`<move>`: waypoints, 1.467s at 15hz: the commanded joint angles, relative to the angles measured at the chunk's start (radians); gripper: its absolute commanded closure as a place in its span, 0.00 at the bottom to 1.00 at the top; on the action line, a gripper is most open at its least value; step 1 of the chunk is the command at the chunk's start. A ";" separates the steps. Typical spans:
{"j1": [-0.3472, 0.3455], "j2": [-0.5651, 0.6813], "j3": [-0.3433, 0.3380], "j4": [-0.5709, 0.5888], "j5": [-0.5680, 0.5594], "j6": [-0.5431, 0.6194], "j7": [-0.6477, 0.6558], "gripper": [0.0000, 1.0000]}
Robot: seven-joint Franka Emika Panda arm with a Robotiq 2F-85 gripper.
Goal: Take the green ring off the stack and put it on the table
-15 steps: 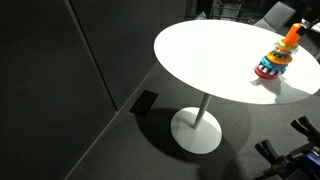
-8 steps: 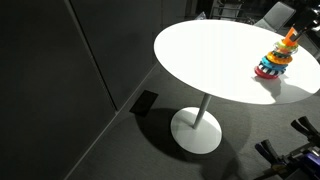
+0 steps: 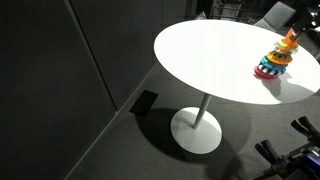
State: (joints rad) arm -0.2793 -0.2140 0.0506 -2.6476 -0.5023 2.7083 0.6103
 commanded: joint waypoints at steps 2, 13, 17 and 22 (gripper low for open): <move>-0.024 0.039 0.003 0.010 -0.080 0.067 0.095 0.00; -0.072 0.110 0.004 0.025 -0.298 0.140 0.304 0.00; -0.086 0.132 0.000 0.027 -0.362 0.169 0.381 0.02; -0.090 0.151 -0.003 0.033 -0.408 0.203 0.456 0.49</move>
State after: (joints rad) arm -0.3518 -0.0936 0.0489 -2.6369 -0.8616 2.8918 1.0143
